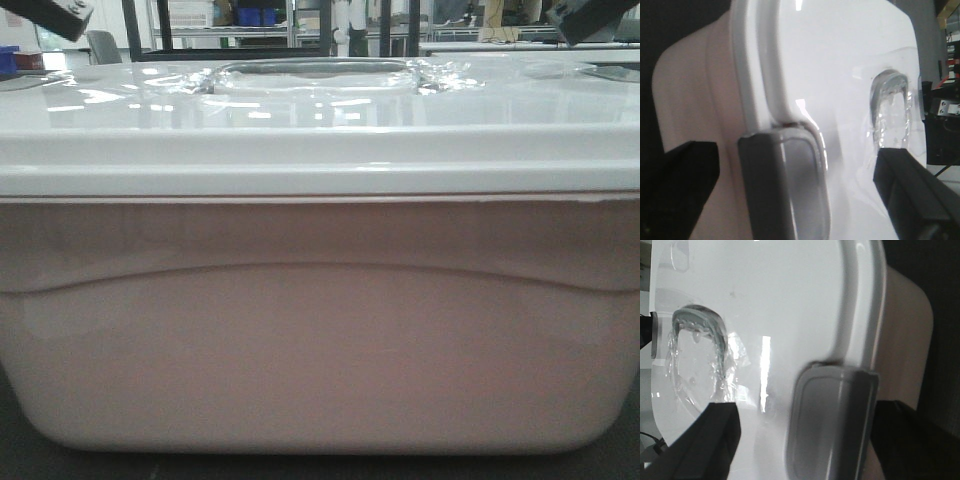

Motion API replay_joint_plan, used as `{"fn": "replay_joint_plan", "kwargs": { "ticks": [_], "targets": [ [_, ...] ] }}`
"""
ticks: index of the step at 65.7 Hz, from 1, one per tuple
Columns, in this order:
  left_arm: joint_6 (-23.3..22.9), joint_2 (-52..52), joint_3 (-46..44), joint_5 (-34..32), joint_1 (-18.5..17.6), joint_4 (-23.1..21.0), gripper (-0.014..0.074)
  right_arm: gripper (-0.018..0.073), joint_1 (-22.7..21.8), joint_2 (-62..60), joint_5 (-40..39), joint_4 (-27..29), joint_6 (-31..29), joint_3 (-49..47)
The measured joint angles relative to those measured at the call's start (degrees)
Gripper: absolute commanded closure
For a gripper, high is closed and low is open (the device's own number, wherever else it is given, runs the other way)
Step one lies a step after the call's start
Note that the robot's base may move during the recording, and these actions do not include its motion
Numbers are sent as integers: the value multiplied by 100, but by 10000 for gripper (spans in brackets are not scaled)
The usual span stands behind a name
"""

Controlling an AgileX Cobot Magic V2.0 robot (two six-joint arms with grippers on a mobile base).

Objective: Grab white bin and place on right shelf
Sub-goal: 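Move both grippers to the bin's opposite short ends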

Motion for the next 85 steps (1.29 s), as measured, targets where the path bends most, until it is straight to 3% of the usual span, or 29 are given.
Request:
{"fn": "replay_joint_plan", "kwargs": {
  "ticks": [42,63,85],
  "targets": [
    [-85,0,0,0,-11,168,103,-63,0,3,0,-73,0,0],
    [-85,0,0,-30,-418,241,104,-63,0,3,0,-85,0,0],
    [-89,0,0,-30,-440,219,104,-63,0,3,0,-85,0,0]
  ]
}}
